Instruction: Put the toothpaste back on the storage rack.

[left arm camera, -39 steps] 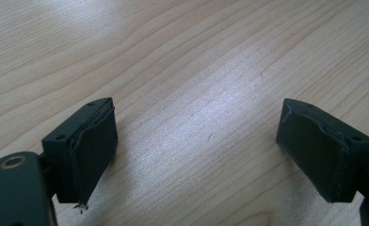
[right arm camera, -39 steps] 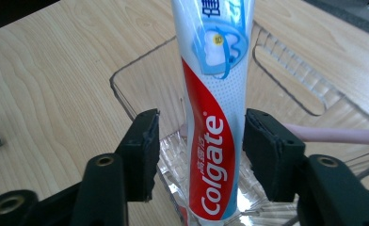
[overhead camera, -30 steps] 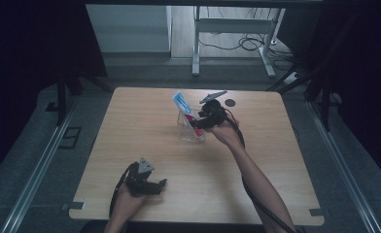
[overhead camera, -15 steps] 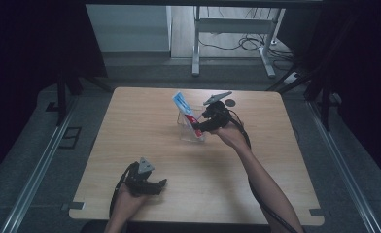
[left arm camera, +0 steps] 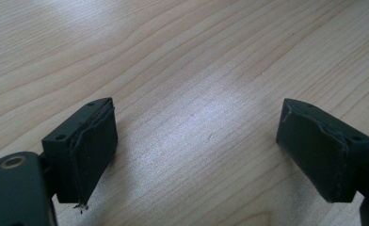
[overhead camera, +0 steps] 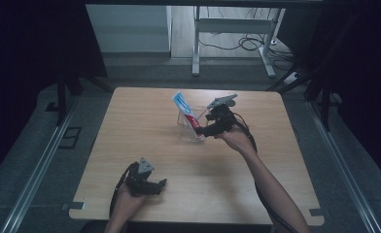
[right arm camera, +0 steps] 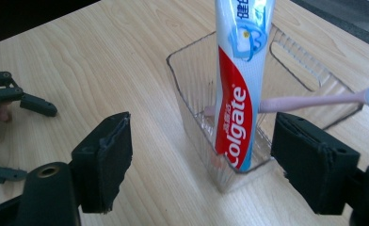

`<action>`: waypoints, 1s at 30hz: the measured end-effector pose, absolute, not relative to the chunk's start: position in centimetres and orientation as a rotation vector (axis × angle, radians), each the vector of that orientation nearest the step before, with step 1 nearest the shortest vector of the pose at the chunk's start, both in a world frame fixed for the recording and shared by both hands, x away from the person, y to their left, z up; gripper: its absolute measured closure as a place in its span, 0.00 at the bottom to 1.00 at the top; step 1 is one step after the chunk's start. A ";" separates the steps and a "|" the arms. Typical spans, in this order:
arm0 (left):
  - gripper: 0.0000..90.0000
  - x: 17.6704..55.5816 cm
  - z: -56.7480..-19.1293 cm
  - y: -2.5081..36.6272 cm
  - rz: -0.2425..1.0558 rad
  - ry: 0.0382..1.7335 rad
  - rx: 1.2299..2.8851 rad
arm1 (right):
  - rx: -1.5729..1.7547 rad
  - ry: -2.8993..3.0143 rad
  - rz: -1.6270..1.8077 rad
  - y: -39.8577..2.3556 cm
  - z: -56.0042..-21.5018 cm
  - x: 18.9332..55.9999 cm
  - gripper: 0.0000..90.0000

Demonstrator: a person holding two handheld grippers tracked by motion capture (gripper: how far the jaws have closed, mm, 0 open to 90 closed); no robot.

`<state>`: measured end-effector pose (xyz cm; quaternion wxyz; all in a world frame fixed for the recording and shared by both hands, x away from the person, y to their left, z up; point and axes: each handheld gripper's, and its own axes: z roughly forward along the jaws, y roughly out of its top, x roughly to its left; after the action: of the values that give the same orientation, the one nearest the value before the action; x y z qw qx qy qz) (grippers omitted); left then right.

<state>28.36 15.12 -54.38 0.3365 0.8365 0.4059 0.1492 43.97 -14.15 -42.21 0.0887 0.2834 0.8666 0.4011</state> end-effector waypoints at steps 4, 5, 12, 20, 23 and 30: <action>0.14 28.4 -54.4 15.1 0.390 1.058 2.181 | 0.860 2.573 1.188 -14.8 -42.6 43.5 0.20; 0.15 28.4 -54.4 15.1 0.389 1.060 2.178 | 0.863 2.570 1.188 -15.0 -42.7 43.4 0.19; 0.15 28.4 -54.4 15.1 0.390 1.060 2.178 | 0.881 2.557 1.192 -16.0 -43.0 43.0 0.16; 0.15 28.3 -54.4 15.1 0.391 1.061 2.179 | 0.890 2.560 1.179 -16.8 -43.6 42.2 0.15; 0.14 28.4 -54.4 15.1 0.390 1.061 2.179 | 0.898 2.556 1.177 -17.2 -43.9 41.9 0.15; 0.15 28.4 -54.4 15.1 0.391 1.060 2.177 | 0.904 2.542 1.173 -18.3 -44.3 41.2 0.14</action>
<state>28.35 15.10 -54.40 0.3376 0.8355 0.4069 0.1499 41.18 -18.26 -44.30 0.0999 0.3056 0.8598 0.3967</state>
